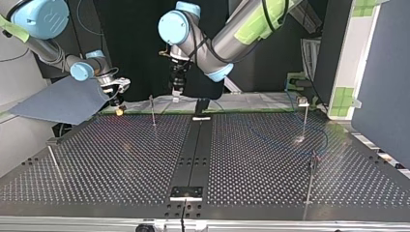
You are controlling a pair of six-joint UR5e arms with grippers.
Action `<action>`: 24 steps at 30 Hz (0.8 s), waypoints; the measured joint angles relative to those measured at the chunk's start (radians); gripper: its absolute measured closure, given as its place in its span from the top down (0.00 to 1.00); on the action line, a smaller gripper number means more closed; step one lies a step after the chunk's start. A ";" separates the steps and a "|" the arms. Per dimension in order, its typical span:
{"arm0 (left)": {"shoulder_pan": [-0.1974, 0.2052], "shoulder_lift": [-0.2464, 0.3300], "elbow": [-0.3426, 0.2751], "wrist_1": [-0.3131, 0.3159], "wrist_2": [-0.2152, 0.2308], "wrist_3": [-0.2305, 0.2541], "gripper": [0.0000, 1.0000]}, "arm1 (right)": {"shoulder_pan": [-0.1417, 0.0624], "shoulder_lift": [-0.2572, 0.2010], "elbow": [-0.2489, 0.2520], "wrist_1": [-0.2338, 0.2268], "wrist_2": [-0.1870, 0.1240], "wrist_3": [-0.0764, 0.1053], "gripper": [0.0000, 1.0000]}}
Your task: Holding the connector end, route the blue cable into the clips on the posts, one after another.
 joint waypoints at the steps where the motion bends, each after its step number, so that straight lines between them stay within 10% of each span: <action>1: 0.000 0.010 -0.010 0.009 0.000 -0.001 1.00 | 0.000 0.000 0.000 0.000 0.000 0.000 0.00; 24: -0.010 0.256 -0.256 0.255 -0.036 -0.002 1.00 | -0.002 0.000 0.000 0.001 0.000 -0.003 0.00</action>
